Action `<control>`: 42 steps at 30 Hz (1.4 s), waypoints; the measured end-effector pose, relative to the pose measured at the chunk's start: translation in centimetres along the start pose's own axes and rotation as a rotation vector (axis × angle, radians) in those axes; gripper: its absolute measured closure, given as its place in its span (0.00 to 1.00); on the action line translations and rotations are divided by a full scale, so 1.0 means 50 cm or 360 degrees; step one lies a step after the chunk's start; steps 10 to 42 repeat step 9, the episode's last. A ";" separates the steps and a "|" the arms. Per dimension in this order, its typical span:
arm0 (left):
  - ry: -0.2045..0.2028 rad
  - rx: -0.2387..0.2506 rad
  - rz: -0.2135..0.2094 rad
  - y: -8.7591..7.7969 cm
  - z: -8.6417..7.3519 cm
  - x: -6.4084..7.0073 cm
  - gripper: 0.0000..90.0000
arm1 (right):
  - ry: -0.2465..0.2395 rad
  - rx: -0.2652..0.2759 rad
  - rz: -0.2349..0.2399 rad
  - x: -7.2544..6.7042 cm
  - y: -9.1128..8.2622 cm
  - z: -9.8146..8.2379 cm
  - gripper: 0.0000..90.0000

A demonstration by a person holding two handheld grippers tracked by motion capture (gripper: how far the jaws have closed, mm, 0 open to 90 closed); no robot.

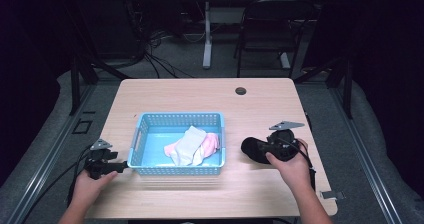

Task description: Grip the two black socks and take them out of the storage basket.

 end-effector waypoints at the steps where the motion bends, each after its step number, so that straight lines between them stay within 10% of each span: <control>1: 0.0000 0.0000 0.0000 0.000 0.000 0.000 0.30 | -0.0001 0.0008 0.0003 -0.004 0.003 -0.004 0.64; 42: 0.0001 -0.0004 -0.0002 0.001 0.000 0.000 0.30 | 0.0046 0.0029 -0.0005 -0.008 0.023 -0.030 0.63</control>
Point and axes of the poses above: each handheld gripper's, and its own axes: y roughly forward along the jaws, z roughly out of its top, x roughly to its right, the point moved 2 cm from there along y, roughly forward along the jaws, and after that the axes turned 12 degrees about y, right-handed, at the moved point
